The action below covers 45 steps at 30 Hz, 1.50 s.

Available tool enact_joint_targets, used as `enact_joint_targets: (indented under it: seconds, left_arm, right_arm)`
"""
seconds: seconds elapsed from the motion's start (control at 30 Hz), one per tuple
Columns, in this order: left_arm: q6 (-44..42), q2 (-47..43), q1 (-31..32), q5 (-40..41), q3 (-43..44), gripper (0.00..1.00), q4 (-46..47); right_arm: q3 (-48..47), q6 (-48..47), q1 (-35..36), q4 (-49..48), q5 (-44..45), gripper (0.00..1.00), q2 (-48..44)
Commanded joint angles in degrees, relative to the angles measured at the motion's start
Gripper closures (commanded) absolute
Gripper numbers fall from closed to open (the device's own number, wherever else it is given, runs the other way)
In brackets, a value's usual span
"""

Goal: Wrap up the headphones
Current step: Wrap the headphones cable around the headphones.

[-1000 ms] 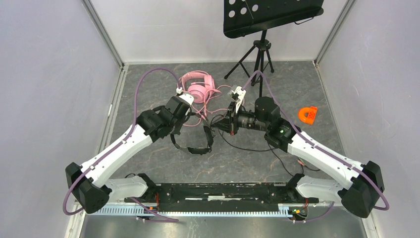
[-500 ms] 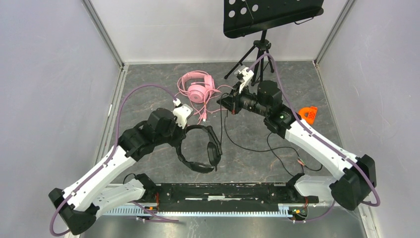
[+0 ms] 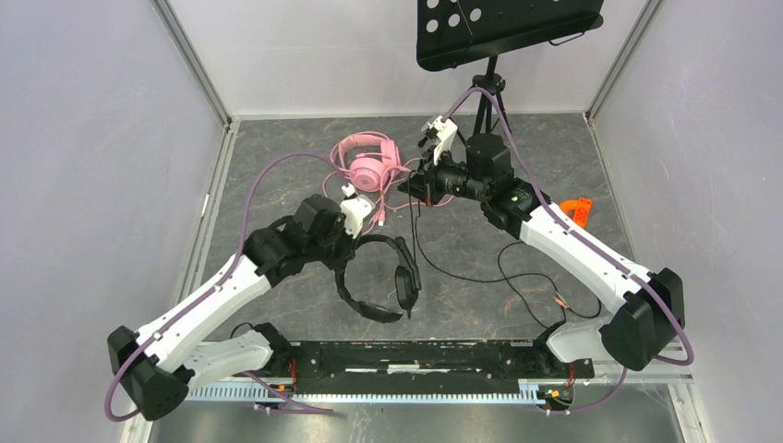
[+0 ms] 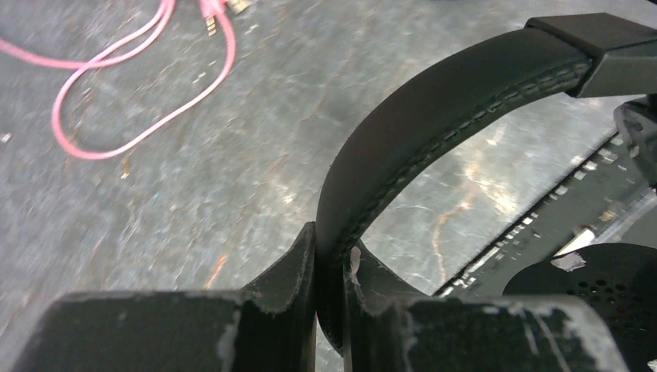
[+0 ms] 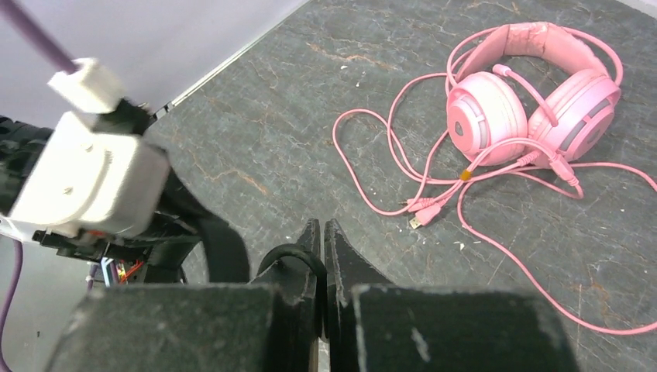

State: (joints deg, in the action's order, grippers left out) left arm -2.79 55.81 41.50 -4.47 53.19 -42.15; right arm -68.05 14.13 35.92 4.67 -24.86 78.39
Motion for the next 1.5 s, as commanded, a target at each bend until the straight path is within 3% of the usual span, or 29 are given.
enact_joint_targets:
  seconds: [0.0,0.47,0.73,0.87,1.07,1.47]
  left_arm:
    - [7.34,5.81,0.12,12.96,6.57,0.98,-4.07]
    - [21.36,17.90,-0.73,30.67,9.77,0.98,-5.49]
    - [19.38,18.39,-5.69,27.17,8.89,0.98,-6.49]
    - [14.41,14.37,-5.81,20.66,7.97,0.98,-5.03]
    - [8.28,4.18,-5.81,-0.61,3.88,0.98,0.58]
    - [8.46,-8.78,-5.81,-24.99,5.77,0.98,3.31]
  right_arm:
    - [-4.15,-1.56,-0.49,2.27,-1.11,1.00,-0.02]
    - [-10.42,-4.36,-0.44,16.95,-1.84,1.00,5.58]
    - [-17.76,-10.95,-2.06,26.12,9.64,1.00,4.98]
    - [-19.54,-11.52,-3.91,24.69,10.49,1.00,5.24]
    - [-21.93,-12.20,-5.37,21.42,7.80,1.00,8.28]
    - [-17.14,-7.34,-5.95,11.50,0.51,1.00,9.24]
